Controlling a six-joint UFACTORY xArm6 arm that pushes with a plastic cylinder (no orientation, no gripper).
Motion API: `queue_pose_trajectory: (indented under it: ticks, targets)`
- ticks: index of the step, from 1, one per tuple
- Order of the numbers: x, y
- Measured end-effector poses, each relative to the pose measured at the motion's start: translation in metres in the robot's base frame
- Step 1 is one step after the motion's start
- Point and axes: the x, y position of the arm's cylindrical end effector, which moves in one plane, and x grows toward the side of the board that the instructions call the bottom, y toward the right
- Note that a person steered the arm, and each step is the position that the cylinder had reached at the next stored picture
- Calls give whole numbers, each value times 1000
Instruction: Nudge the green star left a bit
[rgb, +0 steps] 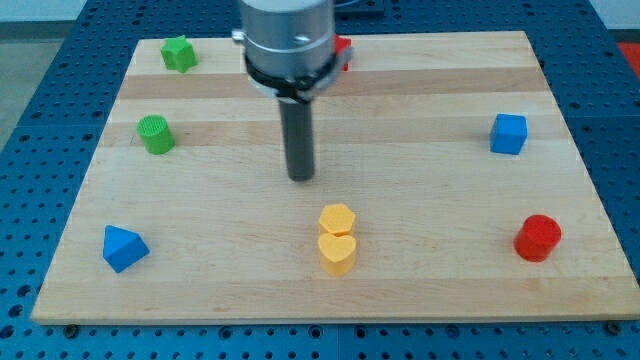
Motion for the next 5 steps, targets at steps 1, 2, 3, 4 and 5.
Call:
queue_pose_trajectory:
  ticks: [1,2,3,4,5]
  targets:
    - [-5,-52]
    - [-7,-80]
    - [-39,-80]
    - [-78,-80]
    - [-122,-80]
